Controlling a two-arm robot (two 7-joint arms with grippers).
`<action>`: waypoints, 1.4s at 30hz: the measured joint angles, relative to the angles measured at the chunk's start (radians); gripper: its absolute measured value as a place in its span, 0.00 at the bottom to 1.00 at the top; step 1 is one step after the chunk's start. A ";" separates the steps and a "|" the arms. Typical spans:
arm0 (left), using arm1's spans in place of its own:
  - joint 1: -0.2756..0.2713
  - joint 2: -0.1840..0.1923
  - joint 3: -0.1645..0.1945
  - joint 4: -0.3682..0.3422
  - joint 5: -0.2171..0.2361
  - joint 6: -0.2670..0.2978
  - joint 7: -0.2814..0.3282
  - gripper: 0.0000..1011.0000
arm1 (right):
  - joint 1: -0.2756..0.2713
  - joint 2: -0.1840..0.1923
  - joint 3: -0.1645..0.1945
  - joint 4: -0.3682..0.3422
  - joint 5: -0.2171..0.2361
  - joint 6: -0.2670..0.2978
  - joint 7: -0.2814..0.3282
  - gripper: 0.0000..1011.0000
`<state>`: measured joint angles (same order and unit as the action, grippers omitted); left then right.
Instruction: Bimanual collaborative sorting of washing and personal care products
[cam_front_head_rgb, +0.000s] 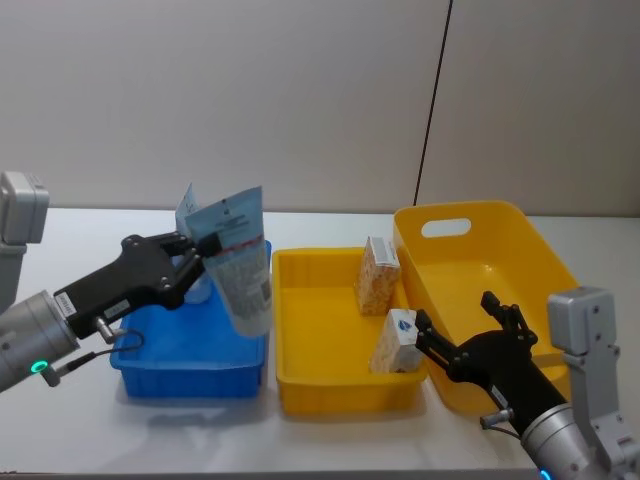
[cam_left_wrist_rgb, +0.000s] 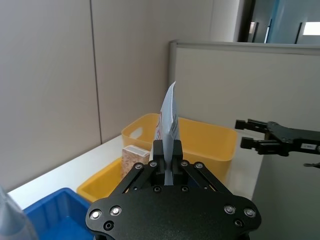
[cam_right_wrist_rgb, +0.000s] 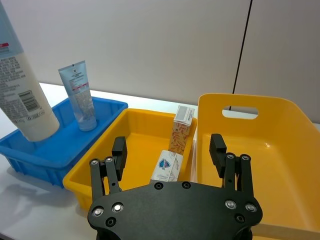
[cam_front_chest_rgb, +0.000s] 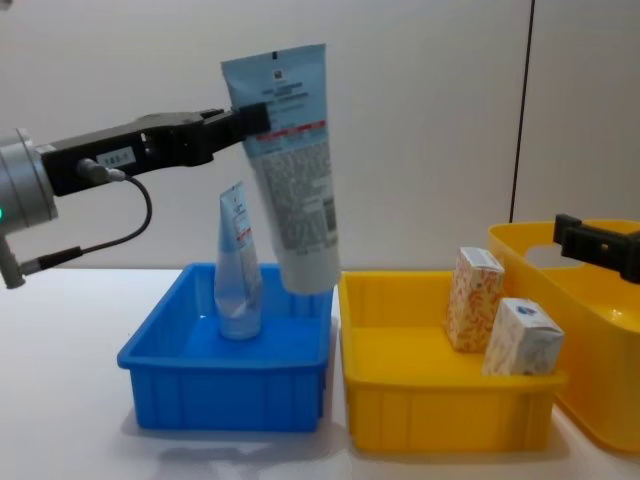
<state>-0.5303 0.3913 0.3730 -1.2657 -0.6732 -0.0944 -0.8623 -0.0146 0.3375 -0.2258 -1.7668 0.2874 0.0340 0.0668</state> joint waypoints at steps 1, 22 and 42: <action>0.001 0.000 0.001 -0.002 -0.001 0.002 -0.001 0.06 | 0.000 0.000 0.000 0.000 0.000 0.000 0.000 0.99; 0.017 -0.002 0.028 -0.044 -0.009 0.013 0.002 0.06 | 0.007 0.004 0.005 -0.034 0.050 0.055 0.058 0.99; 0.020 -0.002 0.032 -0.051 -0.011 0.014 0.005 0.06 | 0.096 0.058 -0.054 -0.074 0.147 0.216 0.222 0.99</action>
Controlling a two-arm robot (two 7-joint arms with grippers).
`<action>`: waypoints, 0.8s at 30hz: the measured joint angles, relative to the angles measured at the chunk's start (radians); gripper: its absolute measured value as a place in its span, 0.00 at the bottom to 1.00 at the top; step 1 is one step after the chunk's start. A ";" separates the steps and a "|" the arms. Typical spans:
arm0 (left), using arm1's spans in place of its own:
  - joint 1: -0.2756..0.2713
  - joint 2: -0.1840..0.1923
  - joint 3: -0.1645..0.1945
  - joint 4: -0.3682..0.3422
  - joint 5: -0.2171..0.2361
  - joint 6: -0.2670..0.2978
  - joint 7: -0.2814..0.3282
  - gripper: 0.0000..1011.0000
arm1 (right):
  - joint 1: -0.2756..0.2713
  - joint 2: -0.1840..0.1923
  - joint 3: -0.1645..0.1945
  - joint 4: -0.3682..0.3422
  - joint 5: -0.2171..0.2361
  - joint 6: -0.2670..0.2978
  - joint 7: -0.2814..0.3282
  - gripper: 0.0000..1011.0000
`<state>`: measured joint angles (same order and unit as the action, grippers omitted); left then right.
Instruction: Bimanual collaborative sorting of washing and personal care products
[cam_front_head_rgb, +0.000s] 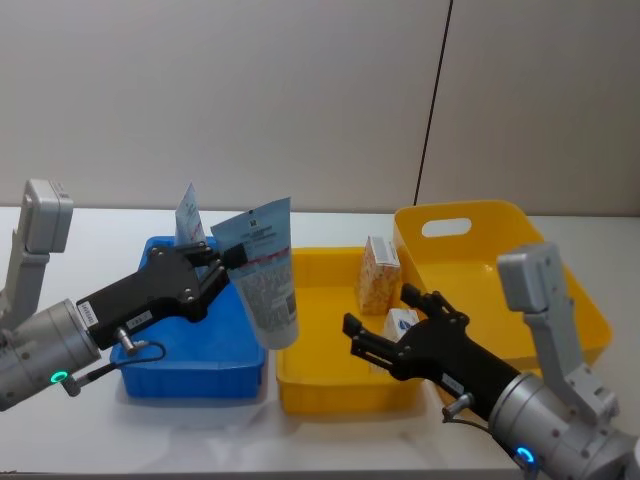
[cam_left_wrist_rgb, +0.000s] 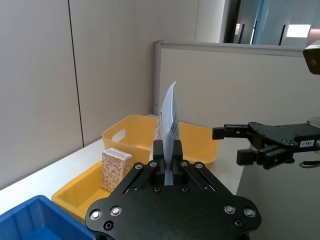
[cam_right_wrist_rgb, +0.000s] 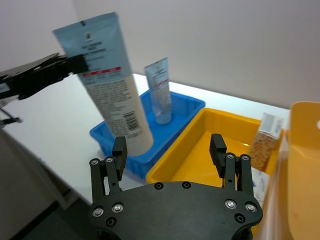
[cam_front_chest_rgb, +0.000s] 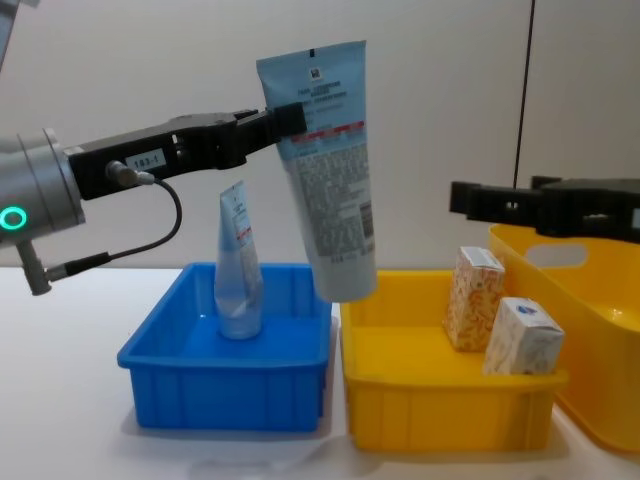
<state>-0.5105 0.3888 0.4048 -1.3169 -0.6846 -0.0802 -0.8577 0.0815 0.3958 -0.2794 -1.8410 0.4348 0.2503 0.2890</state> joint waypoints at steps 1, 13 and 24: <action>0.000 0.000 0.000 0.000 0.000 0.000 0.000 0.06 | 0.011 0.007 -0.009 0.003 0.000 0.011 0.014 0.99; 0.001 0.000 0.001 -0.001 0.000 0.000 0.000 0.06 | 0.089 0.052 -0.083 0.048 -0.047 0.020 0.076 0.99; 0.001 0.000 0.001 -0.001 0.000 0.000 0.000 0.06 | 0.150 0.048 -0.154 0.121 -0.158 -0.079 0.079 0.99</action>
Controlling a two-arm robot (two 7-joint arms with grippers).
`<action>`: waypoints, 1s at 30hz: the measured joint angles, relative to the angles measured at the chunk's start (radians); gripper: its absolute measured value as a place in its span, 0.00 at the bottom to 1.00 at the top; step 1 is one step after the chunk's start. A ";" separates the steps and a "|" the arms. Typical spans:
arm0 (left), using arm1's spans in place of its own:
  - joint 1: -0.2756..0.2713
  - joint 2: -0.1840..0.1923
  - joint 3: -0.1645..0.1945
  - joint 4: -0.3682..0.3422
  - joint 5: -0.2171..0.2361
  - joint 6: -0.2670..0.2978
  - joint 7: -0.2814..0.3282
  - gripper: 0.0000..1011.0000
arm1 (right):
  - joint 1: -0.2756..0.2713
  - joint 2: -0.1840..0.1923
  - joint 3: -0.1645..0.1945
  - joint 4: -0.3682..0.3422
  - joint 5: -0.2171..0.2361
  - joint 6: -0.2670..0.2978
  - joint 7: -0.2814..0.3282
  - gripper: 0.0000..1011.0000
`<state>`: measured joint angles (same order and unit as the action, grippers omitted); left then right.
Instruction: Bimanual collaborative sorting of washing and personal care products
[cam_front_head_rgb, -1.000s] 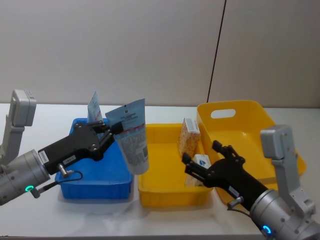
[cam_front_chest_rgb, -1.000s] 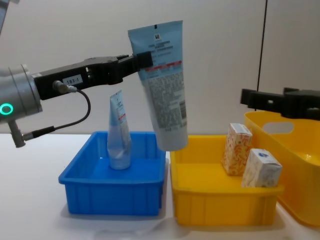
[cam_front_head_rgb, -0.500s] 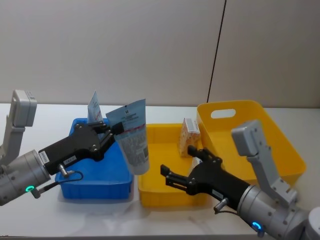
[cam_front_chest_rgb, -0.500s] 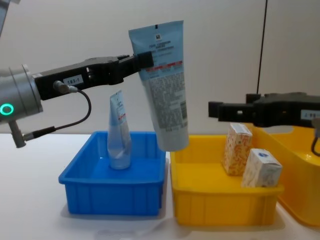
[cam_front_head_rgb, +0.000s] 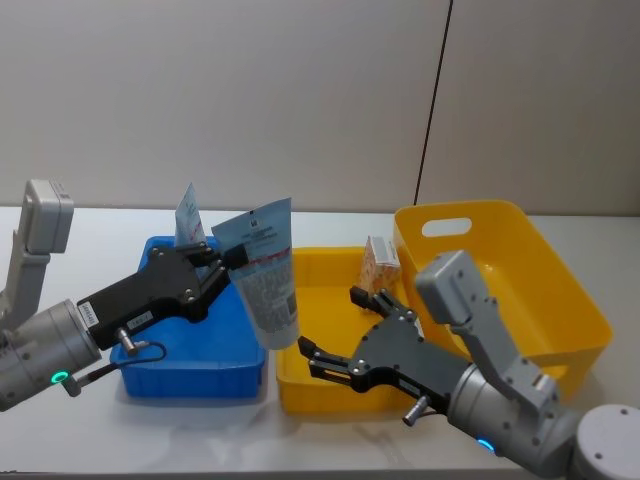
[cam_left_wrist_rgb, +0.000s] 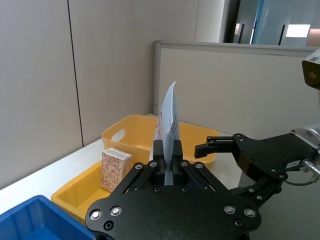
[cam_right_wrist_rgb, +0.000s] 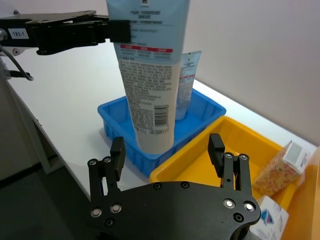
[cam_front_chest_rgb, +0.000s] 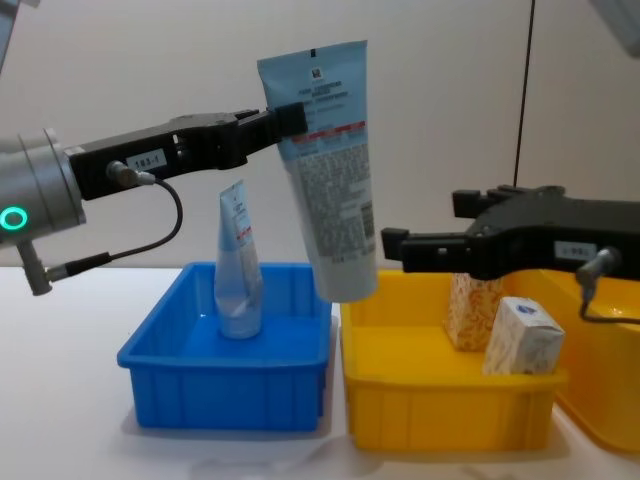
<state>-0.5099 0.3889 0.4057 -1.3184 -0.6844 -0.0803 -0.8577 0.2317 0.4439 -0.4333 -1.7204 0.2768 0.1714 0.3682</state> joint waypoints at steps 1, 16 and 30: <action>0.000 0.000 0.000 0.000 0.000 0.000 0.000 0.06 | 0.000 0.000 0.000 0.000 0.000 0.000 0.000 0.99; 0.000 0.000 0.000 0.000 0.000 0.000 0.000 0.06 | 0.067 -0.074 -0.072 0.113 -0.102 -0.092 -0.021 0.99; 0.000 0.000 0.000 0.000 0.000 0.000 0.000 0.06 | 0.102 -0.154 -0.092 0.205 -0.163 -0.099 -0.083 0.99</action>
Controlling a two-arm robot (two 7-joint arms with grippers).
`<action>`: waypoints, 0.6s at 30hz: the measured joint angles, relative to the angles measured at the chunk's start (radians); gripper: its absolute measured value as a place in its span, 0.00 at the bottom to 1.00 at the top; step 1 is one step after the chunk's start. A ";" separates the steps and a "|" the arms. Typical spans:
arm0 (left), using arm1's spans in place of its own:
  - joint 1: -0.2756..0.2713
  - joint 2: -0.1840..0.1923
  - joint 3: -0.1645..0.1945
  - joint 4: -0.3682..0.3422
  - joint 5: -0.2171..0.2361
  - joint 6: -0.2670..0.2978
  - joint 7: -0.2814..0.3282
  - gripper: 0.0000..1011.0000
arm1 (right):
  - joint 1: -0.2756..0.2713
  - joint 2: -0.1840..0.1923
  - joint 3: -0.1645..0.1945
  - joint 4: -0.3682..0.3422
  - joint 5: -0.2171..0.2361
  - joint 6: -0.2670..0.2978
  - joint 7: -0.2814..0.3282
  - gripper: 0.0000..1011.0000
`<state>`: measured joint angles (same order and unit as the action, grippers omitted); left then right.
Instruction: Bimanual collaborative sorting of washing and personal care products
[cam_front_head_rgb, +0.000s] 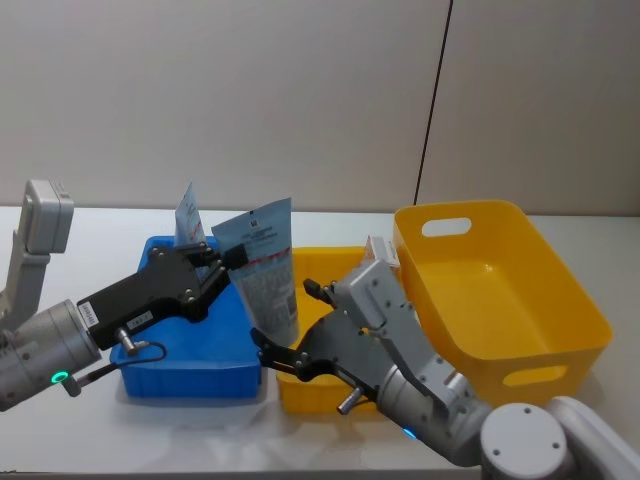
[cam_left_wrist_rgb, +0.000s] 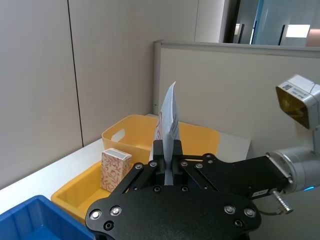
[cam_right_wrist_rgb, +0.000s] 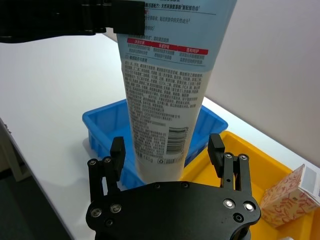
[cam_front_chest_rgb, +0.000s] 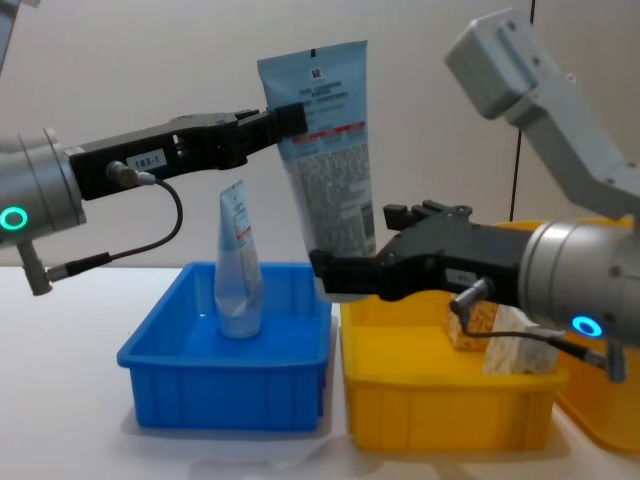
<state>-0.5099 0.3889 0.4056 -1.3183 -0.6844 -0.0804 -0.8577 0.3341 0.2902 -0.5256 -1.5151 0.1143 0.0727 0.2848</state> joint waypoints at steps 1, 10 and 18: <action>0.000 0.000 0.000 0.000 0.000 0.000 0.000 0.06 | 0.003 -0.004 -0.002 0.006 -0.002 -0.001 -0.002 0.99; 0.000 0.000 0.000 0.000 0.000 0.000 0.000 0.06 | 0.045 -0.065 -0.019 0.085 -0.027 -0.028 -0.014 0.99; 0.000 0.000 0.000 0.000 0.000 0.000 0.000 0.06 | 0.071 -0.100 -0.028 0.134 -0.039 -0.044 -0.014 0.93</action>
<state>-0.5099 0.3889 0.4056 -1.3182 -0.6844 -0.0803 -0.8577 0.4051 0.1906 -0.5536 -1.3810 0.0752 0.0289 0.2705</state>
